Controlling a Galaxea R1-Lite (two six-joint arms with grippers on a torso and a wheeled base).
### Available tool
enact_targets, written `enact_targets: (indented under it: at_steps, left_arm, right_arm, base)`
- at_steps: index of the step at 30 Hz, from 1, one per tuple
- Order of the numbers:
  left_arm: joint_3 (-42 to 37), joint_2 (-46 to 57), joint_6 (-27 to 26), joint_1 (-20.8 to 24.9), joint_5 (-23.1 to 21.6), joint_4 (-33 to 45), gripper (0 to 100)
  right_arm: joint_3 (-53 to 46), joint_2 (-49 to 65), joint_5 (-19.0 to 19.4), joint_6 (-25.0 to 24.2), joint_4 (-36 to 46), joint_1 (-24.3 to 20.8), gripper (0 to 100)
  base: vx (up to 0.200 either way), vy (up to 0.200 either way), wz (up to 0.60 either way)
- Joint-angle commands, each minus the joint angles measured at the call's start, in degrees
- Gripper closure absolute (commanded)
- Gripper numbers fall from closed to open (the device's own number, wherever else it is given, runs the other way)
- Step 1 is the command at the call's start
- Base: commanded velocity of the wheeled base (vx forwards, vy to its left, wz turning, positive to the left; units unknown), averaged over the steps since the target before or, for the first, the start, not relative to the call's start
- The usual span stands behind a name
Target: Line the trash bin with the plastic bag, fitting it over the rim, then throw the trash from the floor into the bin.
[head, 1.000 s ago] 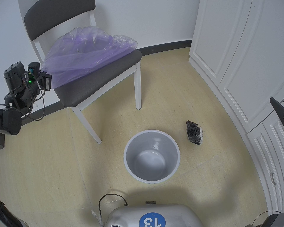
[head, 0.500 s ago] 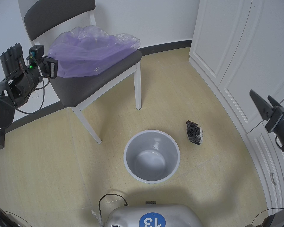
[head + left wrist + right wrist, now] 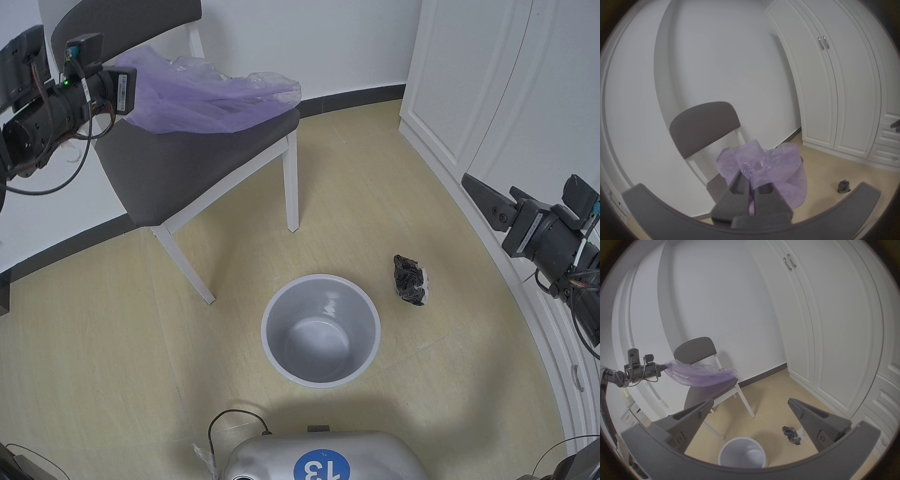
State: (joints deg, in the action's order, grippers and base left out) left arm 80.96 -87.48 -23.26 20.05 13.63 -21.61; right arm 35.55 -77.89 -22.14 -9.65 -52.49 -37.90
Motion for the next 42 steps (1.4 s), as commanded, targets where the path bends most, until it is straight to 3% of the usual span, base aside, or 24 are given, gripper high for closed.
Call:
enact_targets:
  at_steps: [1, 8, 21, 29, 42]
  left_arm:
    - [2.45, 0.03, -0.21, 3.85, 0.87, 0.17, 100]
    - [2.89, 0.12, -0.12, 10.97, 3.86, -0.89, 100]
    - [1.04, -0.32, -0.30, 19.94, 8.87, -3.87, 100]
    - [-2.03, 0.12, -0.47, 21.61, 9.22, -6.16, 100]
    - [-4.58, 2.93, -0.65, 26.09, 11.33, -6.95, 100]
  right_arm:
    - [1.01, -2.45, 0.17, -0.98, 0.11, -0.07, 0]
    - [1.10, -6.93, -0.10, -2.21, -1.65, -0.33, 0]
    - [1.72, -10.09, -0.19, -3.09, -3.76, 1.43, 0]
    - [3.48, -12.29, 0.43, -6.87, -3.76, 4.59, 0]
    - [4.27, -15.01, 0.96, -7.75, -3.76, 4.85, 0]
  base:
    - [0.000, 0.000, 0.00]
    - [0.000, 0.000, 0.00]
    - [0.000, 0.000, 0.00]
    - [0.000, 0.000, 0.00]
    - [0.000, 0.000, 0.00]
